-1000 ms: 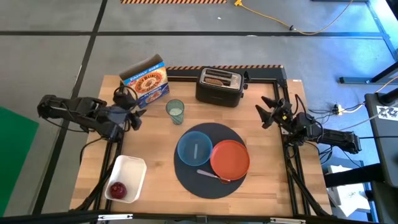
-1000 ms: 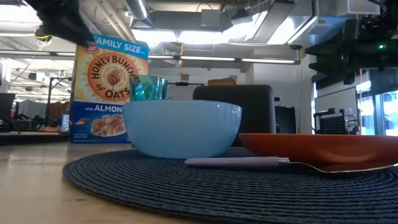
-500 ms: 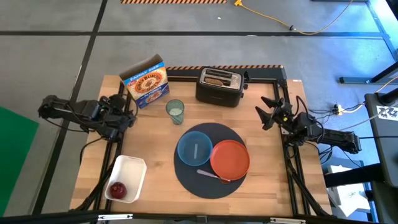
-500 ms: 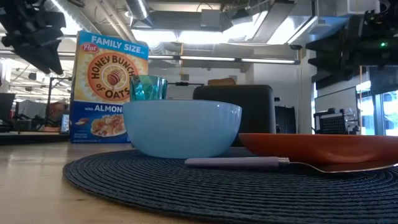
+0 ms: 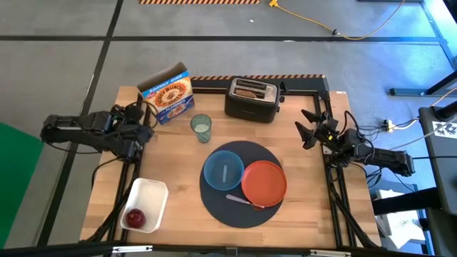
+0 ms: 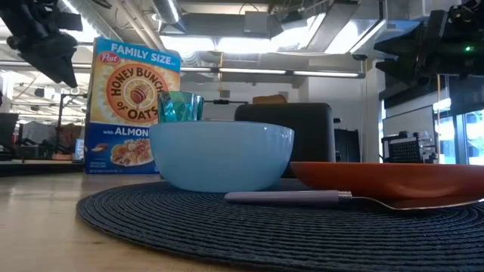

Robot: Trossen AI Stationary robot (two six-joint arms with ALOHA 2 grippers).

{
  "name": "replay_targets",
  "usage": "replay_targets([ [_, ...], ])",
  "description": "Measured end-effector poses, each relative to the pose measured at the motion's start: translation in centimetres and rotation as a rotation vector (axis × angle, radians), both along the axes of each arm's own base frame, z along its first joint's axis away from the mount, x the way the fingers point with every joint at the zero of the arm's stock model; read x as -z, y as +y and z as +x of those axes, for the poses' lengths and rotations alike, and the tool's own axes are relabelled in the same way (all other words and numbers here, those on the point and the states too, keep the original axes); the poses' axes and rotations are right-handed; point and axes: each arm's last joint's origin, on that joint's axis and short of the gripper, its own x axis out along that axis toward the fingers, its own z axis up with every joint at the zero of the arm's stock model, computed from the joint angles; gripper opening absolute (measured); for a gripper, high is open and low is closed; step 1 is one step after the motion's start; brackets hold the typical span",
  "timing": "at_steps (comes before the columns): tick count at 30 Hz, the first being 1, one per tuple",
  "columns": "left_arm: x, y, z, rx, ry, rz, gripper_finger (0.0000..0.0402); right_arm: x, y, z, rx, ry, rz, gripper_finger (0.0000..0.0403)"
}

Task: Arrange a breakfast setting
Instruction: Pour the cereal from the cereal box into the blue bowl

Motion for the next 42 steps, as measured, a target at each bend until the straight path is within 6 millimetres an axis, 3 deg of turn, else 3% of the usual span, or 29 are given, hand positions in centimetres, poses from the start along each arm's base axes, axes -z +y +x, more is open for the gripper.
replay_targets([
  [5, -0.1, 0.5, -0.1, 0.008, 0.08, 0.027, 0.0351, 0.0, 0.0, 0.0, 0.001, 0.002, -0.003, 0.0324],
  [13, -0.5, 1.3, 1.3, 0.043, 0.019, 0.036, 0.0351, 0.0, 0.0, 0.0, 0.001, 0.0, -0.002, 0.0324],
  [20, -0.6, 2.5, 0.8, -0.06, 0.057, 0.028, 0.0351, 0.0, 0.0, 0.0, -0.01, 0.0, -0.004, 0.0324],
  [42, -1.5, 7.2, 0.7, -0.034, -0.015, -0.024, 0.0351, 0.1, 0.1, 0.1, -0.025, 0.012, -0.009, 0.0324],
])
